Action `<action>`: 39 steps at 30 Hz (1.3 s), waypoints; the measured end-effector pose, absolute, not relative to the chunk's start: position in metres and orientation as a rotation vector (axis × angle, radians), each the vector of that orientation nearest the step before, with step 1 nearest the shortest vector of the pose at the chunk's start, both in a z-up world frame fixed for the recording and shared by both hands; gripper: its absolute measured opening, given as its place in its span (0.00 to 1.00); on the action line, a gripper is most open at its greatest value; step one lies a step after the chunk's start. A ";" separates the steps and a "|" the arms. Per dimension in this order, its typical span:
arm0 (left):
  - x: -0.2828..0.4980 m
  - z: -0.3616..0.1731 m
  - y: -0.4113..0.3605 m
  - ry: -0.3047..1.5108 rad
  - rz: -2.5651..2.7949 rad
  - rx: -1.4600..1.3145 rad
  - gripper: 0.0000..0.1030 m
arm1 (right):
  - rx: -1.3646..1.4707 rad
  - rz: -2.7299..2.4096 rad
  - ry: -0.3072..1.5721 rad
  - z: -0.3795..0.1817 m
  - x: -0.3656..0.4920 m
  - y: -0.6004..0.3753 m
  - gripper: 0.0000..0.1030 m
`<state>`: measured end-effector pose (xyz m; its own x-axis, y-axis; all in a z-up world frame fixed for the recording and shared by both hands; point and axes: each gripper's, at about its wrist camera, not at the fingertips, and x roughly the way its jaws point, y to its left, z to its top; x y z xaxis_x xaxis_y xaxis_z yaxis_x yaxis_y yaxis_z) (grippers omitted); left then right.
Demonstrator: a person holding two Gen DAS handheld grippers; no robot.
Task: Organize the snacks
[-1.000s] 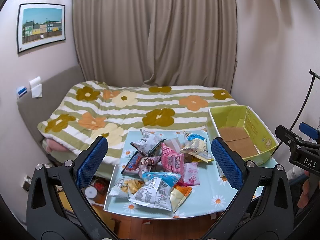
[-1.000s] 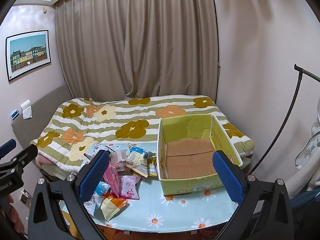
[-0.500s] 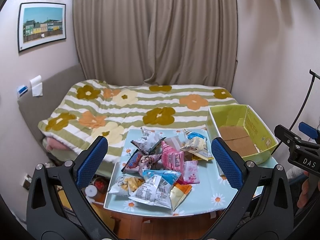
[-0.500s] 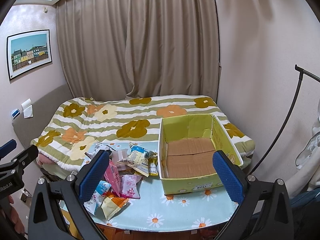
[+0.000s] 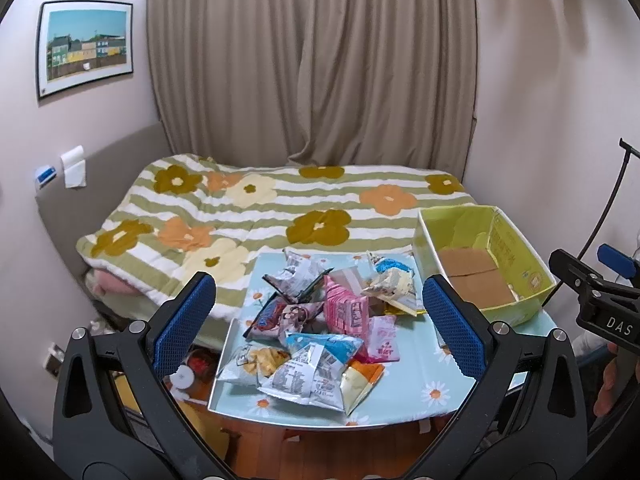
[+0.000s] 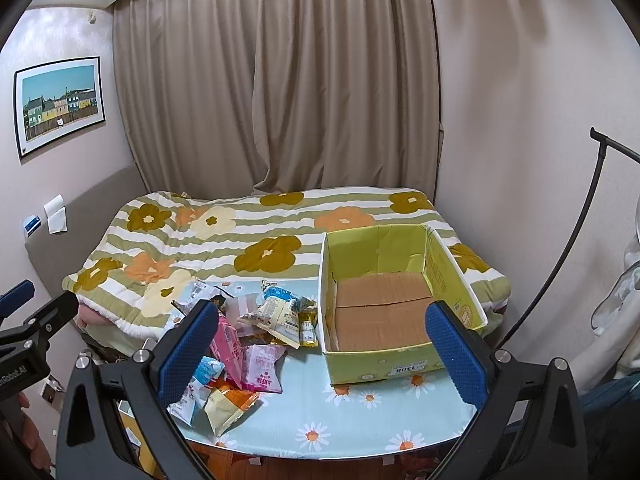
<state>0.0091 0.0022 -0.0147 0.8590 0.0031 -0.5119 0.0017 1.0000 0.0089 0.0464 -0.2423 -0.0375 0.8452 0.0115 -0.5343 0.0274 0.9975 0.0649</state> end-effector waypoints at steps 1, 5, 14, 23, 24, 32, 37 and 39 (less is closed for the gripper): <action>0.009 -0.015 0.003 0.540 0.000 0.006 1.00 | 0.072 -0.009 0.563 -0.037 0.046 -0.242 1.00; 0.007 -0.015 0.004 0.542 0.002 0.003 1.00 | 0.072 -0.010 0.563 -0.037 0.046 -0.242 1.00; 0.012 -0.016 0.008 0.568 0.028 -0.008 1.00 | 0.075 0.026 0.589 -0.036 0.049 -0.242 1.00; 0.035 -0.075 0.013 0.771 0.071 -0.065 1.00 | 0.071 0.197 0.709 -0.075 0.086 -0.240 1.00; 0.038 -0.082 0.013 0.789 0.073 -0.067 1.00 | 0.073 0.228 0.727 -0.082 0.093 -0.238 1.00; 0.064 -0.159 0.003 0.921 0.063 0.019 1.00 | 0.057 0.412 0.802 -0.141 0.142 -0.217 1.00; 0.086 -0.201 -0.002 0.966 0.052 0.109 1.00 | 0.016 0.489 0.846 -0.175 0.167 -0.200 1.00; 0.096 -0.214 -0.005 0.980 0.061 0.162 1.00 | -0.001 0.524 0.857 -0.187 0.175 -0.192 1.00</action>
<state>0.0957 -0.0054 -0.2137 0.5563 0.1241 -0.8217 0.0216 0.9863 0.1636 0.1752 -0.1921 -0.1870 0.5366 0.4399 -0.7201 -0.4403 0.8740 0.2057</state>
